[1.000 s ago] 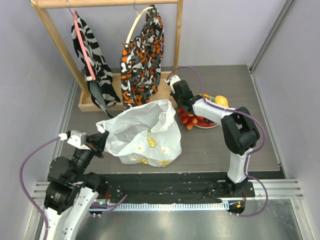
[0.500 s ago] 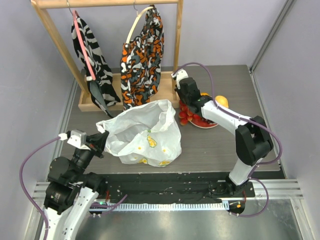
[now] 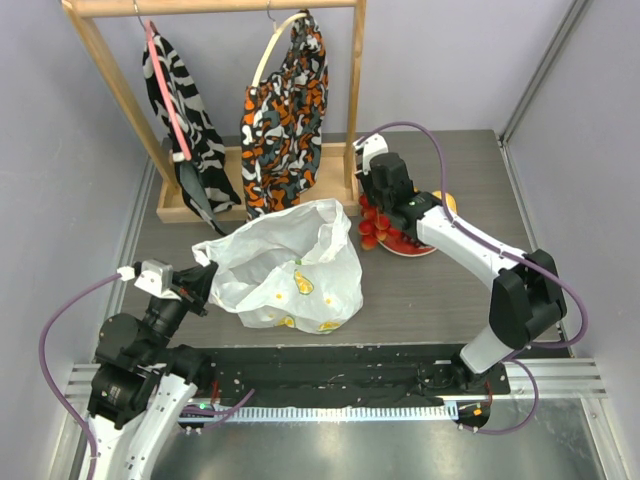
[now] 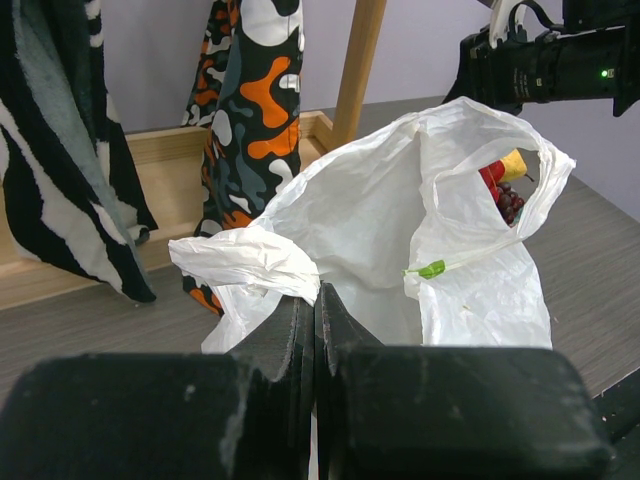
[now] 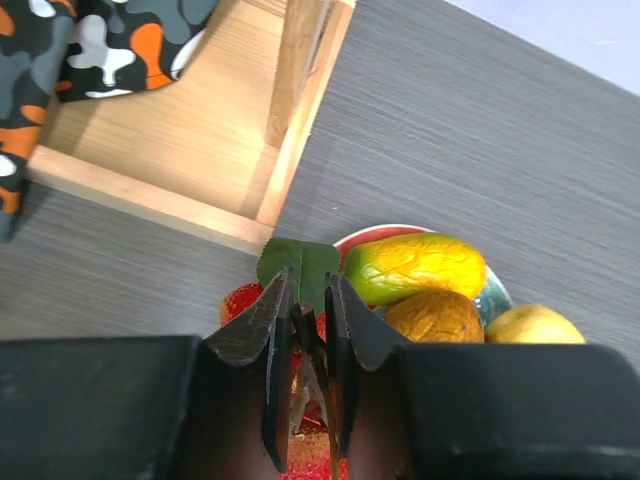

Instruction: Place the fruits into the plastic bag

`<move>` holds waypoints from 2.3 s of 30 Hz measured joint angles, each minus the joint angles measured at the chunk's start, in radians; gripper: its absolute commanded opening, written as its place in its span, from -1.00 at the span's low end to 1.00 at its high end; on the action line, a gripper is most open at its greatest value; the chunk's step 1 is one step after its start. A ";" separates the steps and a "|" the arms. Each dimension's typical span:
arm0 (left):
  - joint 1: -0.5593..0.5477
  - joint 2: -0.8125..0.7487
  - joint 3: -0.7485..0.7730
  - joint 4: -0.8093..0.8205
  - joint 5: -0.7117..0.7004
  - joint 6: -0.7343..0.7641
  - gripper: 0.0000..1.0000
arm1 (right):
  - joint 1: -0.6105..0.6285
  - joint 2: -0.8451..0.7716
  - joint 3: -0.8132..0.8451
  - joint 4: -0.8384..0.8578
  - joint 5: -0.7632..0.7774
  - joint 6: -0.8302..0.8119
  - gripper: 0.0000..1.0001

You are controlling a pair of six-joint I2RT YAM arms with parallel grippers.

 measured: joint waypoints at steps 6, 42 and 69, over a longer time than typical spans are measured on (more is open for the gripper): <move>0.000 0.000 0.000 0.000 0.000 0.000 -0.99 | 0.000 -0.004 -0.016 -0.008 -0.032 0.036 -0.98; 0.000 -0.013 0.000 0.000 0.000 0.011 -1.00 | 0.021 -0.680 -0.075 -0.209 -0.037 0.264 -0.98; 0.000 -0.013 0.000 0.000 0.012 0.015 -0.99 | 0.624 -0.255 0.195 -0.034 -0.223 0.346 -0.97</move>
